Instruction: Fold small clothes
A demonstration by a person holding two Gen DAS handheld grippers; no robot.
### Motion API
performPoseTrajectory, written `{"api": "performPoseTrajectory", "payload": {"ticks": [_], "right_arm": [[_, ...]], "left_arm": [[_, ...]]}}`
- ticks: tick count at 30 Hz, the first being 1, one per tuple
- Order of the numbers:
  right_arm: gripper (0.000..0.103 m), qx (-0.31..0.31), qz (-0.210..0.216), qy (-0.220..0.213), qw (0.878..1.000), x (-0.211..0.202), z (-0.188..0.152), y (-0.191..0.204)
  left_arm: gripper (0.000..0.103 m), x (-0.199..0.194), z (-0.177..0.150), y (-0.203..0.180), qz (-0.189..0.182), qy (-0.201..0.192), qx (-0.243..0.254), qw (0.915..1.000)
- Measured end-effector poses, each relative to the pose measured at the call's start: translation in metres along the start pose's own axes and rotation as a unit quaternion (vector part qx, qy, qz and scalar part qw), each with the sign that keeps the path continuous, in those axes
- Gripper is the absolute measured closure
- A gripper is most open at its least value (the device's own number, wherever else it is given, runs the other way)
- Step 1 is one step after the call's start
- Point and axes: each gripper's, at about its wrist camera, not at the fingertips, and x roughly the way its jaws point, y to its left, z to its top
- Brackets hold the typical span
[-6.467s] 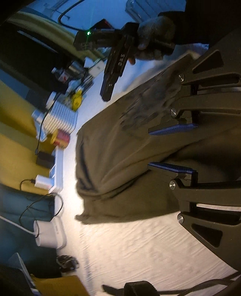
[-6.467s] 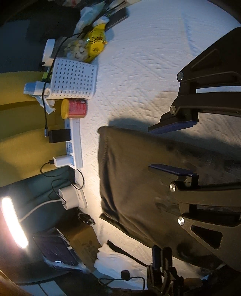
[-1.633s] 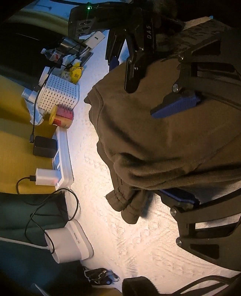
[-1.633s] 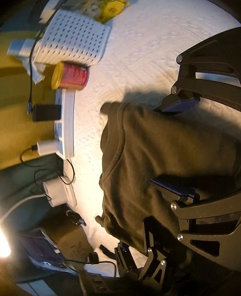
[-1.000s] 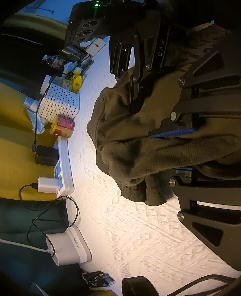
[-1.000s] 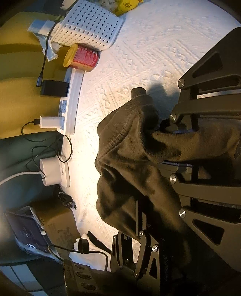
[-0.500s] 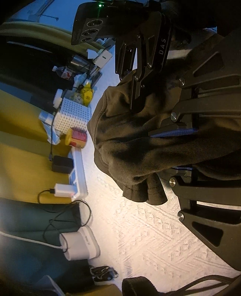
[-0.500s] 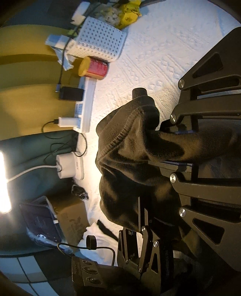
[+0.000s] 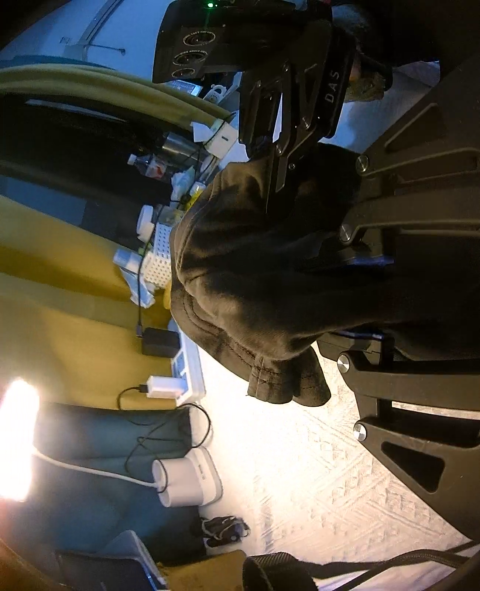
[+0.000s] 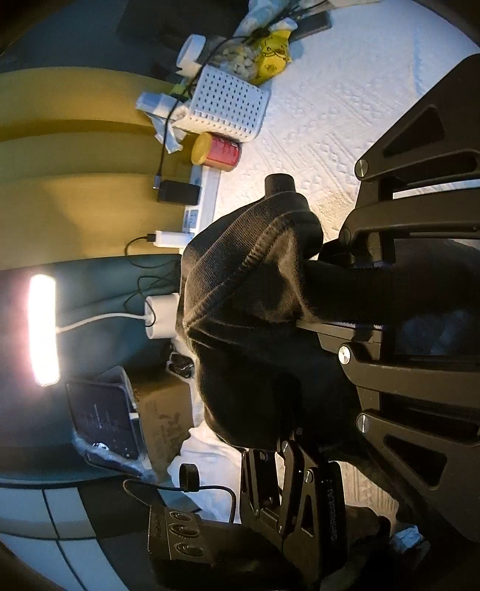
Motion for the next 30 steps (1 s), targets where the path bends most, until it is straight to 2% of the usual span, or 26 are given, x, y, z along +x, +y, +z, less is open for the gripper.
{"api": "performPoseTrajectory", "payload": {"ticks": [18,30], "right_arm": [[0.083,-0.013,-0.025,-0.049,0.998,-0.061,-0.006,0.025],[0.083,-0.026,-0.029,-0.098,0.994,-0.111,0.001,0.044]], "left_arm": [[0.084,-0.043,-0.005,-0.037,-0.002,-0.049,0.042,0.9979],[0.084,-0.079,-0.002,-0.056,0.000,-0.093,0.064,0.9936]]}}
